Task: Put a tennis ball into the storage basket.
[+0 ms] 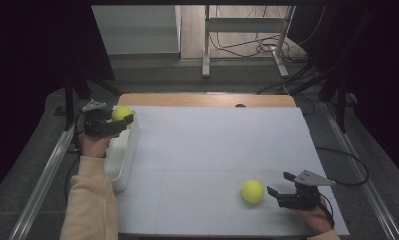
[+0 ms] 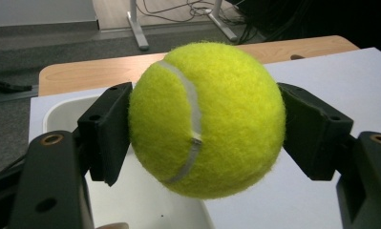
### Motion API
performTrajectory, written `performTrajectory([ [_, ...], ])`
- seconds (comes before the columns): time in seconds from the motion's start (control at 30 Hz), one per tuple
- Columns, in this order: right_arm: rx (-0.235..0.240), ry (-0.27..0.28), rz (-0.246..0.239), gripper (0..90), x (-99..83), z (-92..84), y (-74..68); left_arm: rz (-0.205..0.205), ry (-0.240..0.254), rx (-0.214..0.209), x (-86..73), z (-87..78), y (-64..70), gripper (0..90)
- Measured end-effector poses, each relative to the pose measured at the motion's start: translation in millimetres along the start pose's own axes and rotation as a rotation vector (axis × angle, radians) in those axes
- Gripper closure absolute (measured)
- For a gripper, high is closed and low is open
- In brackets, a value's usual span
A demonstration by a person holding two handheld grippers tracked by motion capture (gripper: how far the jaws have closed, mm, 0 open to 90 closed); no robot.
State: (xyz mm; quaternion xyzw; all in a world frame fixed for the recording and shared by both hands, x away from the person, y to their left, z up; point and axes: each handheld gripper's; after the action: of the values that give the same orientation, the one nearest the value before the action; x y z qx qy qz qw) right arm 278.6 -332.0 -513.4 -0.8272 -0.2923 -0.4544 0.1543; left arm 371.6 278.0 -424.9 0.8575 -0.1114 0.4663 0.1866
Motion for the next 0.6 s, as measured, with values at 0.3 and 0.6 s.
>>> performTrajectory([
  [0.3, -0.001, -0.003, -0.001, 15.1, -0.1, 0.0, -0.1, -0.015, -0.023, 0.027, -3.5, 2.9, -6.9, 25.9],
  [0.6, -0.001, -0.005, -0.002, 15.1, -0.2, 0.1, -0.1, -0.022, -0.061, 0.041, -6.2, 8.3, -10.4, 25.9],
])
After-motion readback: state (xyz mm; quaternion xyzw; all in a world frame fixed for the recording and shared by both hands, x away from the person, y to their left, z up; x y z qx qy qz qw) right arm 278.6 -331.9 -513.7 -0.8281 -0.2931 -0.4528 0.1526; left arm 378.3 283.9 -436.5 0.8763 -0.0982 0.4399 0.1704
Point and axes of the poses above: each handheld gripper's, and its own axes: z roughly forward along the jaws, x roughly out of its top, y roughly to its right, and after that the axes turned 3 degrees about -x, right-handed
